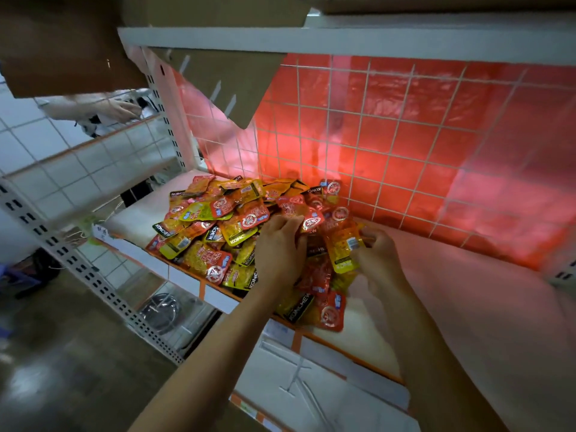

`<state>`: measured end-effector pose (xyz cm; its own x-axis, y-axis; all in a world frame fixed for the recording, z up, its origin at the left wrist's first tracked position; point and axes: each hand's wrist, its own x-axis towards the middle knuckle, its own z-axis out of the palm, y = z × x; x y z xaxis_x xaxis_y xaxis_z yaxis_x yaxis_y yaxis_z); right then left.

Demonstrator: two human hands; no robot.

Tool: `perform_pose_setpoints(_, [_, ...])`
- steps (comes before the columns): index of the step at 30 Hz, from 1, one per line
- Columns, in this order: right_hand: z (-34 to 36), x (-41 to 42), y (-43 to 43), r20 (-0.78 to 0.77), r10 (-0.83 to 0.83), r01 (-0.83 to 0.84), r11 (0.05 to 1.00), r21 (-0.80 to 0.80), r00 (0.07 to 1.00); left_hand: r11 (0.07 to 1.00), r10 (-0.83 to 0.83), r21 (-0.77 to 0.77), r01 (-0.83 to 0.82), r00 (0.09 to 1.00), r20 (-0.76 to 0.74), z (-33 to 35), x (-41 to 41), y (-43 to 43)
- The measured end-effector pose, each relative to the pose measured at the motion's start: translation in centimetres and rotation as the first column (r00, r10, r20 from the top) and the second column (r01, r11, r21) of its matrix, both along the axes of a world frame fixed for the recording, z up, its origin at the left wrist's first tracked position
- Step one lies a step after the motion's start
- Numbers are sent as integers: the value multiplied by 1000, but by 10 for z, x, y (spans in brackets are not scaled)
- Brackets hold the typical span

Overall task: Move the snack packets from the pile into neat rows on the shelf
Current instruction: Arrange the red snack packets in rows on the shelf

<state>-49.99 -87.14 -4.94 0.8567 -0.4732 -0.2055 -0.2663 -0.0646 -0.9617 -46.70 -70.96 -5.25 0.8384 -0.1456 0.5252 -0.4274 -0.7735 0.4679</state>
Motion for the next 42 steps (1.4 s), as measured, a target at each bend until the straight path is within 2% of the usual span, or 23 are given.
perform_pose_setpoints(5, [8,-20,-20,41,-40,36,994,103,998,993,-49,-102,67,985,165,14,-11,-35])
perform_pose_setpoints(8, [13,-35,-34,56,-98,90,988,128,994,973,-84,-194,123,977,197,24,-20,-59])
perform_pose_setpoints(10, [15,-48,-45,64,-146,137,982,131,987,943,-144,-286,168,984,104,29,-28,-75])
perform_pose_setpoints(13, [20,-71,-60,83,-218,200,962,186,972,867,-267,-474,152,946,-184,26,-36,-102])
perform_pose_setpoints(16, [18,-94,-79,86,-288,267,943,196,954,772,-383,-629,89,856,-348,13,-41,-131])
perform_pose_setpoints(19, [19,-118,-98,78,-354,332,921,206,932,683,-511,-730,-13,706,-490,8,-57,-157])
perform_pose_setpoints(21, [22,-135,-110,96,-374,350,914,204,922,657,-562,-753,-44,637,-528,7,-71,-173])
perform_pose_setpoints(25, [21,-174,-137,137,-413,383,901,203,900,632,-629,-774,-32,561,-538,8,-105,-206])
perform_pose_setpoints(29, [20,-223,-170,163,-431,408,900,156,888,660,-664,-750,45,503,-554,12,-150,-245])
perform_pose_setpoints(35, [23,-314,-232,145,-518,517,855,47,843,651,-714,-747,137,444,-541,18,-239,-306])
perform_pose_setpoints(42, [22,-431,-293,149,-589,590,807,43,794,604,-795,-744,284,272,-542,17,-344,-383])
